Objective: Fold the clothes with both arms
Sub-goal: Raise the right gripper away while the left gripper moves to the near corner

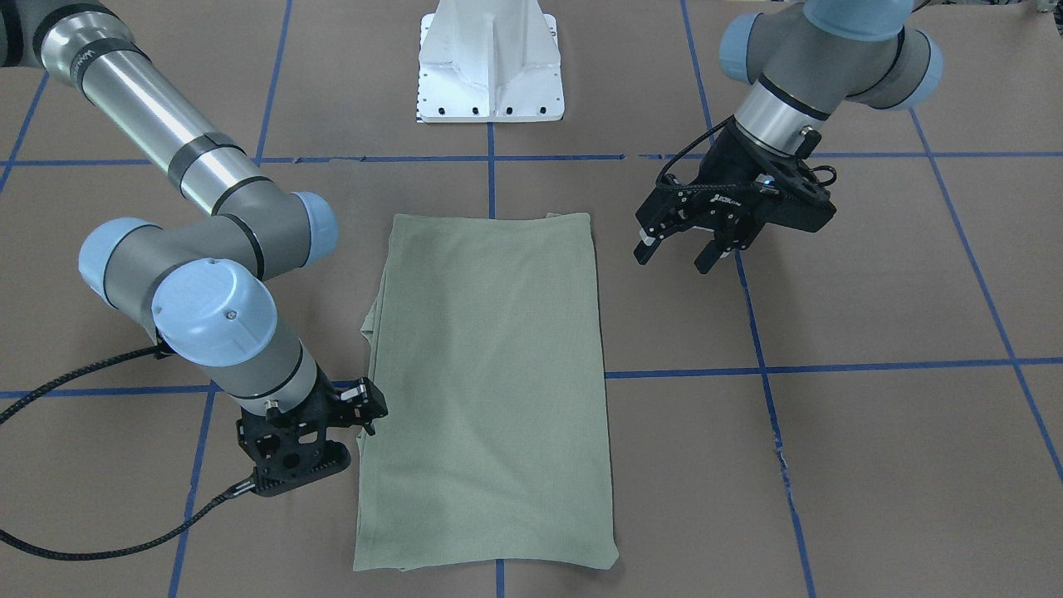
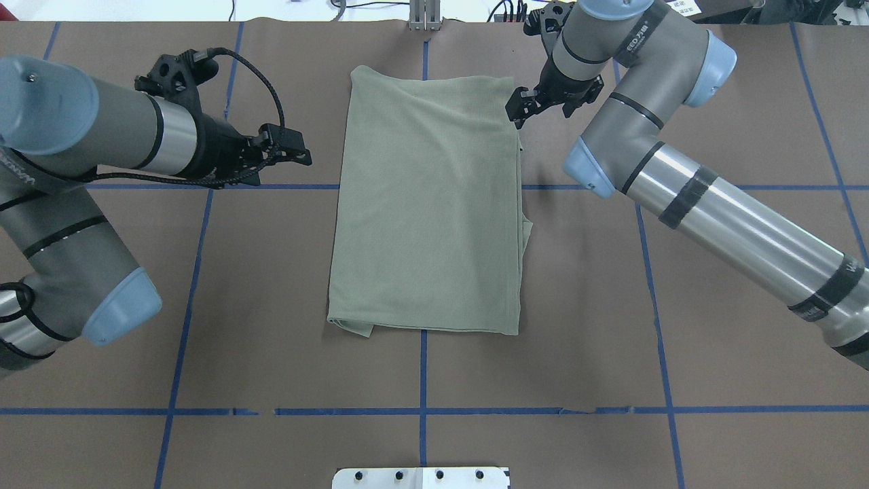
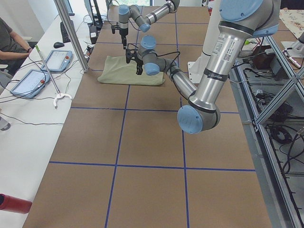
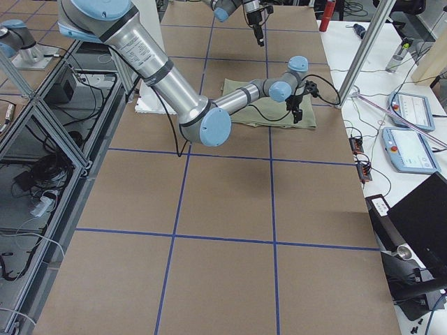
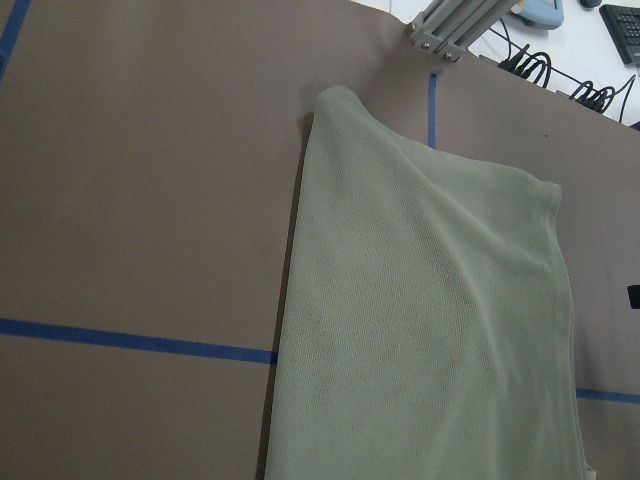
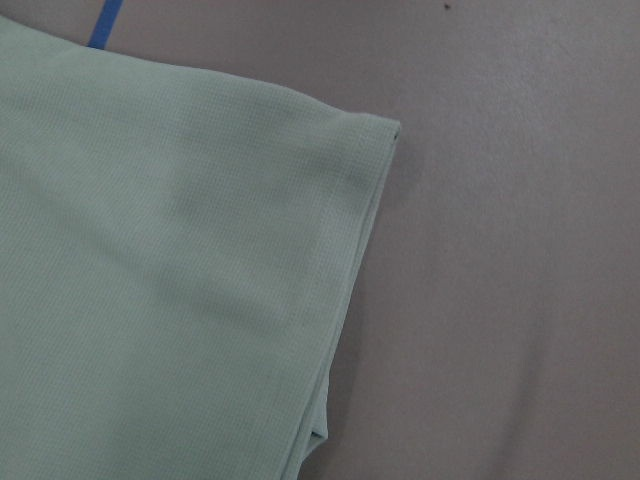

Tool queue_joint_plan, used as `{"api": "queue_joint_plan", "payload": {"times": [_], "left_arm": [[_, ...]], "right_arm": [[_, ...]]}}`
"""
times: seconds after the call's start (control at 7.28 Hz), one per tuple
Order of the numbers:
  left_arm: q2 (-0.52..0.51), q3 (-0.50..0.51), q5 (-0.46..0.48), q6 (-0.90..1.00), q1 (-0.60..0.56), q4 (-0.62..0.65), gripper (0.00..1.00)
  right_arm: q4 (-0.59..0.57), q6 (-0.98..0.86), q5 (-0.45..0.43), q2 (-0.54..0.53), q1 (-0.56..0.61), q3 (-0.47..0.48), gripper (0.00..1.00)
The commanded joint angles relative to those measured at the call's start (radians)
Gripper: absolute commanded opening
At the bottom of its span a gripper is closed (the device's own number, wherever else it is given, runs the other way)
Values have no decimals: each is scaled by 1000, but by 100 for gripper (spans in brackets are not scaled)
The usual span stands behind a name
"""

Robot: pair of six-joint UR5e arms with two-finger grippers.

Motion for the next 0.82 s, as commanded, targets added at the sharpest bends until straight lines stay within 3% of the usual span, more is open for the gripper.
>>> {"api": "queue_joint_plan", "payload": {"times": [0.0,0.27,0.69], "left_arm": [[-2,-1,4,-172,97,2,100],[0,1,103,-351,204,6,100],[-25,15,268,-505,354,170,100]], "right_arm": [[-9,145,54,-108,-7,172,100],[-11,235,57,-211,-20,310,100],[-2,251,55,-250,-22,337,100]]}}
